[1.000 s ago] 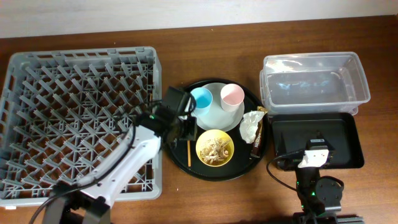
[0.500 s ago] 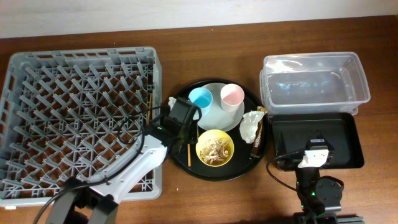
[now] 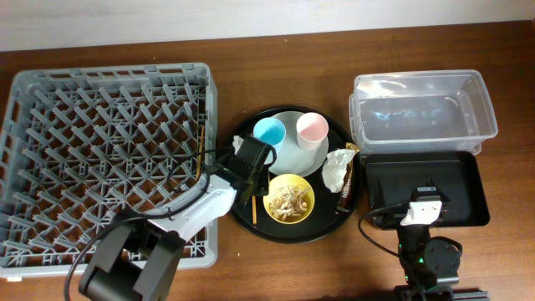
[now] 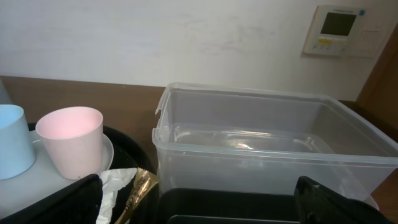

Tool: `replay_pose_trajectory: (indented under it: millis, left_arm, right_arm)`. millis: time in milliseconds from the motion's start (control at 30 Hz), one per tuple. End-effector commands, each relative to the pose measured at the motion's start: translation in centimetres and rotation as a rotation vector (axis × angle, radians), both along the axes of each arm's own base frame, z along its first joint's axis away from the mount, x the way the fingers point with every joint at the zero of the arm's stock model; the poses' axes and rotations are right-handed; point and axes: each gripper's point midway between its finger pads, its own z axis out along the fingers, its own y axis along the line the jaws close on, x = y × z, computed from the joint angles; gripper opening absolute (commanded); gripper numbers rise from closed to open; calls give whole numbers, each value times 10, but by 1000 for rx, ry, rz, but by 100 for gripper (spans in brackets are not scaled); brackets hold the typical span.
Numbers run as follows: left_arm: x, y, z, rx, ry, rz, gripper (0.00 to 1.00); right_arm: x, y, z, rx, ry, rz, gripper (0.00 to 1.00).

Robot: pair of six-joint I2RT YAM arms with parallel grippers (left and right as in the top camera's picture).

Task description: Sort waste into correct bins and load items into the dishwasher rack

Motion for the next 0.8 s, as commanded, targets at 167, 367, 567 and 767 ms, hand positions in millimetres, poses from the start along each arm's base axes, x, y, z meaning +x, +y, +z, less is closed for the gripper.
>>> replay_pose_trajectory:
  millis: [167, 367, 567, 767]
  left_arm:
    - [-8, 6, -28, 47, 59, 13, 6]
    - [10, -6, 17, -25, -46, 14, 1]
    - [21, 0, 108, -91, -237, 46, 1]
    - [9, 59, 151, -19, -281, 71, 1]
  right_arm:
    - [0, -4, -3, 8, 5, -19, 99]
    - [0, -4, -3, 8, 5, -19, 99]
    - [0, -4, -3, 7, 5, -18, 99]
    - [0, -4, -3, 7, 5, -18, 99]
